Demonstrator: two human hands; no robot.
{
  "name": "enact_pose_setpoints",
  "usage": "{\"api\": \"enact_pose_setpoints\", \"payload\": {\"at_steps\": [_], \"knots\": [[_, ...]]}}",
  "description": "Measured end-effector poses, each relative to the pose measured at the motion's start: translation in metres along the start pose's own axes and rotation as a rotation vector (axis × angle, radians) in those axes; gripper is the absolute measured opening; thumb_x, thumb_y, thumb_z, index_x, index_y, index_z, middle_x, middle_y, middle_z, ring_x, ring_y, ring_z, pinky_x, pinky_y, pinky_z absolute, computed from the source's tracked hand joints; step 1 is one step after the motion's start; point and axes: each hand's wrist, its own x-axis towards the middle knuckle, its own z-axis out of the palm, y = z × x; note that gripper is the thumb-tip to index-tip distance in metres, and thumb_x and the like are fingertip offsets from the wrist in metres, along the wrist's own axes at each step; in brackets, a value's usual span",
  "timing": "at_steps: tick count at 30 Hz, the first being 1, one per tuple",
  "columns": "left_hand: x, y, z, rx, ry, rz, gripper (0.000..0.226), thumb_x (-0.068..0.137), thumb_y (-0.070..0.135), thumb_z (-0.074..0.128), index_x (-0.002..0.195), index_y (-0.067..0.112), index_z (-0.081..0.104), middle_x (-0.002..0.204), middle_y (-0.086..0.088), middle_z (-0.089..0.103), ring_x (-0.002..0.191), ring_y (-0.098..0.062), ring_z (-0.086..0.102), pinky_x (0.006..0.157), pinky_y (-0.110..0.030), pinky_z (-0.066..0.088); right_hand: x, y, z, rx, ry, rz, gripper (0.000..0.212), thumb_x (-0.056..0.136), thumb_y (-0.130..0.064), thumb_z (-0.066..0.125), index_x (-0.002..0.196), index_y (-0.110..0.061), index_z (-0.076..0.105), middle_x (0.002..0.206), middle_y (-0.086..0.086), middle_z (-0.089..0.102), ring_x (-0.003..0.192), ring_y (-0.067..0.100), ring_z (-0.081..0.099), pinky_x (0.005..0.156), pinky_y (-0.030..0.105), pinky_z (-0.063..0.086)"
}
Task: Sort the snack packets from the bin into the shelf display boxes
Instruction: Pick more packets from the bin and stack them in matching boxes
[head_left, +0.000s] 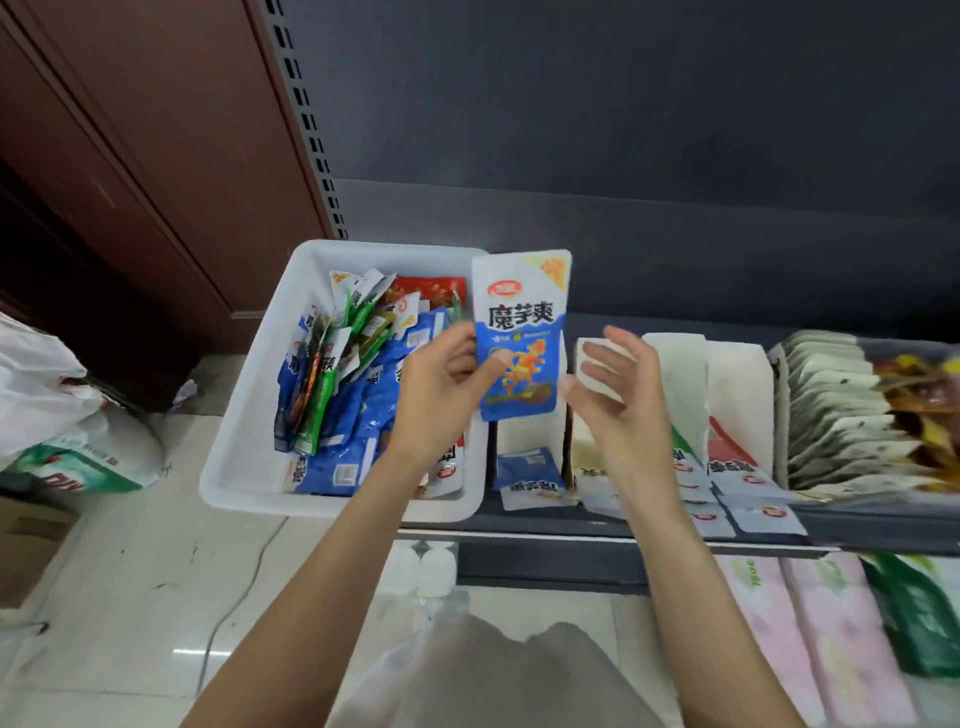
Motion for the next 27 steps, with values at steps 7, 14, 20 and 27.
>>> {"api": "enact_pose_setpoints", "payload": {"at_steps": [7, 14, 20, 27], "knots": [[-0.002, -0.024, 0.024, 0.448, -0.254, 0.134, 0.015, 0.086, 0.017, 0.067, 0.094, 0.005, 0.063, 0.091, -0.002, 0.073, 0.082, -0.009, 0.069, 0.070, -0.031, 0.057, 0.015, 0.001, -0.032, -0.407, -0.110, -0.229, 0.033, 0.087, -0.024, 0.067, 0.117, -0.025, 0.052, 0.101, -0.004, 0.067, 0.087, 0.009, 0.065, 0.061, 0.032, 0.056], [-0.012, -0.060, 0.013, 0.903, -0.257, 0.428, 0.023, 0.080, 0.025, 0.072, 0.092, 0.006, 0.068, 0.068, -0.006, 0.066, 0.064, -0.024, 0.062, 0.068, -0.032, 0.049, 0.009, 0.035, -0.025, -0.724, -0.228, -0.538, 0.009, 0.086, -0.014, 0.068, 0.094, -0.015, 0.064, 0.080, -0.001, 0.069, 0.064, 0.015, 0.065, 0.054, 0.031, 0.054], [-0.025, -0.070, -0.004, 0.877, -0.402, 0.448, 0.011, 0.081, 0.028, 0.066, 0.089, 0.024, 0.072, 0.078, 0.007, 0.070, 0.076, -0.013, 0.063, 0.080, -0.034, 0.049, -0.002, 0.057, -0.019, -1.093, -0.496, -0.576, 0.014, 0.091, -0.016, 0.057, 0.099, -0.024, 0.068, 0.072, -0.002, 0.068, 0.062, 0.024, 0.063, 0.051, 0.027, 0.039], [-0.034, -0.065, -0.038, 0.715, -0.072, 0.277, 0.030, 0.083, 0.042, 0.060, 0.101, 0.020, 0.071, 0.098, 0.004, 0.070, 0.099, -0.014, 0.059, 0.083, -0.027, 0.048, 0.005, 0.040, -0.023, -0.938, -0.719, -0.423, 0.035, 0.092, -0.048, 0.051, 0.117, -0.028, 0.065, 0.104, -0.011, 0.069, 0.091, 0.013, 0.058, 0.080, 0.015, 0.035]]}}
